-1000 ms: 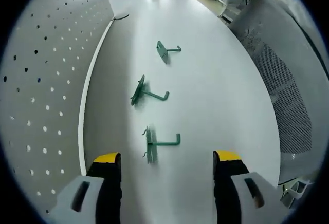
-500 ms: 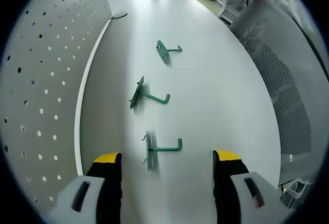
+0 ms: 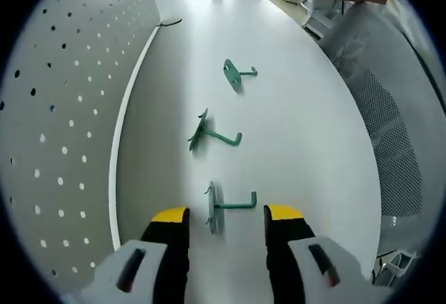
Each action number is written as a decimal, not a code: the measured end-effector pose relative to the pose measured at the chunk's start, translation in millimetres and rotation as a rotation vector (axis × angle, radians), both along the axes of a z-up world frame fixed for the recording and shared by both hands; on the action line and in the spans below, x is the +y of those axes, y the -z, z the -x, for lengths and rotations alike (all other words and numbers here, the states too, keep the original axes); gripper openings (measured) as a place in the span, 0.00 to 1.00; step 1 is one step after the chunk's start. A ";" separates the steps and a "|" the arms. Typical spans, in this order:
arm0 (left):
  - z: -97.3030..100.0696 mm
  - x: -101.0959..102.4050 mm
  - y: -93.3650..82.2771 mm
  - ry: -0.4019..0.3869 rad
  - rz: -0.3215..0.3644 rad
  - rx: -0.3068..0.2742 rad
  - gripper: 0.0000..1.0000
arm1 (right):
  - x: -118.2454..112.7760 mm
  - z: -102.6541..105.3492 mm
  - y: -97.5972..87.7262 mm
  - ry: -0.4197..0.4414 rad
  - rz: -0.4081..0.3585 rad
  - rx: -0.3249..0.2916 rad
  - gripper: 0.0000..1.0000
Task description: Insert the hook assembly into the mounting plate slot until the hook locks in place.
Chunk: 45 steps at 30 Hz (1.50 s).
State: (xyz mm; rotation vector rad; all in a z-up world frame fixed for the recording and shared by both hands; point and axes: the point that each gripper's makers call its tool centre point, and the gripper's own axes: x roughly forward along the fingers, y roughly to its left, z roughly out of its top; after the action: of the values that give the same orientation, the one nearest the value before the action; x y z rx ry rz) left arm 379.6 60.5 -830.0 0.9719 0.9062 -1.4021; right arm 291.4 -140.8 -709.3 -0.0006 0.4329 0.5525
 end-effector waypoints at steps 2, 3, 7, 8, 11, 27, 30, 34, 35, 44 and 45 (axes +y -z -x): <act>-1.9 0.6 -0.1 -0.018 -0.004 -0.002 0.37 | -0.1 0.2 -0.1 0.001 -0.002 0.001 0.58; -1.6 0.9 -0.2 -0.018 -0.007 -0.002 0.36 | 0.1 0.3 0.3 0.000 0.000 0.002 0.58; -2.0 2.9 0.0 -0.024 -0.011 -0.004 0.29 | 0.9 0.4 0.6 -0.003 0.001 0.002 0.57; -2.2 3.1 0.1 -0.028 -0.011 -0.004 0.27 | 0.7 0.3 0.7 -0.002 0.000 0.002 0.57; -4.1 4.7 0.5 -0.035 -0.018 -0.009 0.18 | 0.3 0.1 0.5 -0.001 0.001 0.001 0.56; -8.1 6.2 0.3 -0.037 -0.016 -0.058 0.05 | -2.9 -0.4 0.2 0.012 -0.004 0.004 0.54; -9.9 6.4 0.1 -0.070 -0.006 -0.051 0.04 | -3.0 -0.5 -0.2 0.014 -0.006 0.004 0.54; -10.3 6.4 0.6 -0.065 -0.002 -0.054 0.04 | -2.3 -0.6 0.7 0.011 -0.004 0.005 0.54; -10.6 6.5 0.9 -0.065 -0.003 -0.054 0.04 | -2.3 -0.5 0.9 0.011 -0.004 0.007 0.54; -11.5 6.9 0.5 -0.101 0.036 -0.049 0.02 | -2.8 -1.2 -0.3 0.015 -0.011 0.003 0.54; -11.4 5.8 -0.1 -0.109 0.069 -0.048 0.02 | -2.3 -1.3 -0.3 0.015 -0.016 0.005 0.54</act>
State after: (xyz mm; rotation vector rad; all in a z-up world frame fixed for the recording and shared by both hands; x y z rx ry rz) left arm 391.0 66.3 -830.0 0.8877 0.8565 -1.3044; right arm 292.6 -143.1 -709.0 0.0192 0.4329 0.5410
